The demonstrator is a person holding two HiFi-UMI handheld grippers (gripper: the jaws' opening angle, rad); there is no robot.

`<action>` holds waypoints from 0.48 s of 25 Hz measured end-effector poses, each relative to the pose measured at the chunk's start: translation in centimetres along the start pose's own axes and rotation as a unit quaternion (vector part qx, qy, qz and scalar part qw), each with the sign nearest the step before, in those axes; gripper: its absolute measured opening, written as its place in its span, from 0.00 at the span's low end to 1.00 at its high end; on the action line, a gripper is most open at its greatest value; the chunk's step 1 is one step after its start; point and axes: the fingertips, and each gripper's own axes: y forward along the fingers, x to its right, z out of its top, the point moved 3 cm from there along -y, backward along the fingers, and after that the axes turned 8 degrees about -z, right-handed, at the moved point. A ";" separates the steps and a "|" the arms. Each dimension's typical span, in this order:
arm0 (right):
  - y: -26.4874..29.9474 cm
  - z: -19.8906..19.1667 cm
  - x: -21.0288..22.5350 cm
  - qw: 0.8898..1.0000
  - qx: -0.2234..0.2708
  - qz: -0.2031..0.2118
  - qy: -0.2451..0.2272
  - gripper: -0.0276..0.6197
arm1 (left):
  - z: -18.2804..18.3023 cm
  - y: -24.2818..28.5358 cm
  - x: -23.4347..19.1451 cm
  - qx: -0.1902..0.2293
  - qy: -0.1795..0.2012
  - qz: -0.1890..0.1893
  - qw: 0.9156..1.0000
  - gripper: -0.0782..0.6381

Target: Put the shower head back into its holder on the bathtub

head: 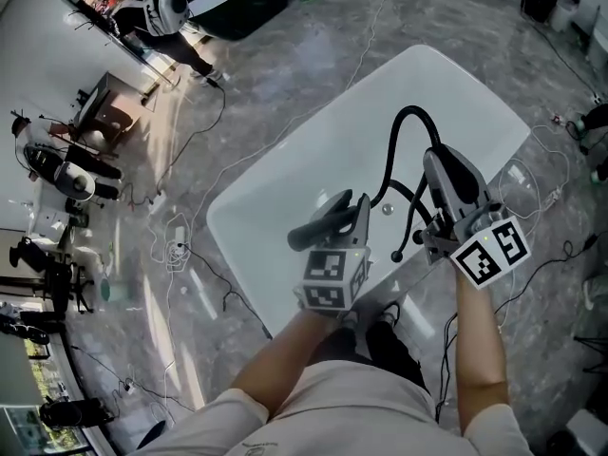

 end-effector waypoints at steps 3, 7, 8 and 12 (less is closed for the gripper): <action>-1.4 -2.5 0.3 0.998 -0.040 0.003 -0.052 0.14 | -1.1 -0.3 -0.2 -0.005 0.002 -0.002 1.000 0.25; -3.1 -5.3 2.4 0.996 -0.070 -0.027 -0.048 0.14 | -2.5 -0.2 -0.3 -0.014 0.000 -0.015 1.000 0.25; -3.0 -5.8 2.6 0.996 -0.075 -0.030 -0.033 0.14 | -2.6 -0.3 -0.4 -0.016 0.000 -0.019 1.000 0.25; -3.1 -7.2 1.3 0.996 -0.077 -0.015 0.038 0.14 | -2.9 -0.6 -1.0 -0.019 0.000 -0.029 0.999 0.25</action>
